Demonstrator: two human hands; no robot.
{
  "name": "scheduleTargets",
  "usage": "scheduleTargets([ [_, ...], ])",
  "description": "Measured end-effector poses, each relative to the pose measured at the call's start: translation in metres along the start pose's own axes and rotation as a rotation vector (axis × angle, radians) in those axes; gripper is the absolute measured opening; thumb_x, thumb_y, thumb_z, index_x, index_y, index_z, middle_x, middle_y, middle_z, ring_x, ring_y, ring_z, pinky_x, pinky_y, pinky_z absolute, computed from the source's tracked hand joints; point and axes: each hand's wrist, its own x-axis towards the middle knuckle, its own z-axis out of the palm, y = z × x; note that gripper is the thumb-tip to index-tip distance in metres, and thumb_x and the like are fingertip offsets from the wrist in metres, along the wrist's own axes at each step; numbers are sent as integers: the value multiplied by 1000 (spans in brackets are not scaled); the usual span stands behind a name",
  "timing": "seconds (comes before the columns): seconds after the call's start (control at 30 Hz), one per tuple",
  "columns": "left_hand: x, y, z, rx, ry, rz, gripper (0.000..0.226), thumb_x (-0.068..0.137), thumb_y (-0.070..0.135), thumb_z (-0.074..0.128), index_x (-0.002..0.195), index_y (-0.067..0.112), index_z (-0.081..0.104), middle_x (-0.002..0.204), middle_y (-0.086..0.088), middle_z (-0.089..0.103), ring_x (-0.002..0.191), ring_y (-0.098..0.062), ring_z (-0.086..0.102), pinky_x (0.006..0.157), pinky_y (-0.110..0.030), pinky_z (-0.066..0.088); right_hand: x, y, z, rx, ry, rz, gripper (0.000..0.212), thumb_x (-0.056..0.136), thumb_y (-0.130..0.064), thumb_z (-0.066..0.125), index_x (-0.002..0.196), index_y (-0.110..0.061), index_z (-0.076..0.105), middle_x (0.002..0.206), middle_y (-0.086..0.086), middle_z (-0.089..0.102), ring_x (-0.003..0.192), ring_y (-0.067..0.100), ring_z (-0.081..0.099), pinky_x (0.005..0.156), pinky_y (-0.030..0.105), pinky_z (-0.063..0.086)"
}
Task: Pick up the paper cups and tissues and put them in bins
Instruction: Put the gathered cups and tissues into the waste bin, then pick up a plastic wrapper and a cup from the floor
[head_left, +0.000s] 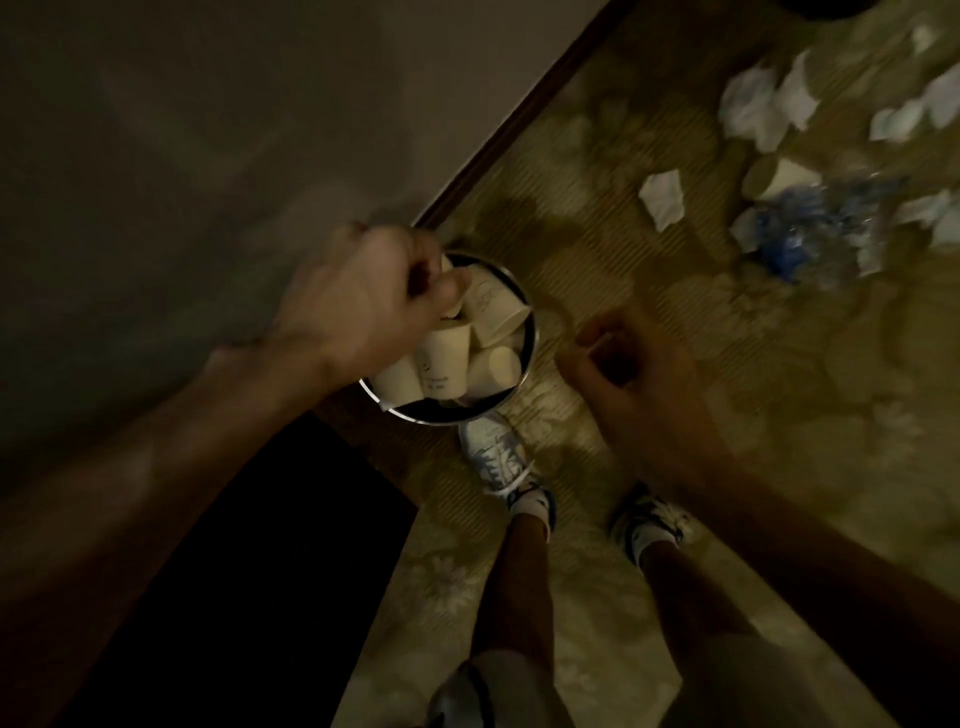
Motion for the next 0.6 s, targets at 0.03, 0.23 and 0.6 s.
scheduleTargets([
  [0.03,0,22,-9,62,-12,49,38,90,53,54,61,29,49,58,7,50,62,-16,52,55,-29,36,-11,2,-16,29,18,20,11,91,-29,65,89,-21,57,64,-6,55,53,5,52,48,15,39],
  [0.23,5,170,-24,349,-74,320,43,89,57,43,58,29,42,50,8,45,50,-8,46,47,-25,33,-54,32,-125,173,61,157,16,90,-28,66,81,-19,56,64,-4,54,54,4,50,52,19,43],
  [0.6,93,318,135,190,-220,428,26,95,40,56,92,15,64,89,-3,63,80,-21,58,69,-40,49,-20,142,-279,205,201,414,14,90,-31,66,102,-30,57,87,-2,66,74,8,66,56,21,49],
])
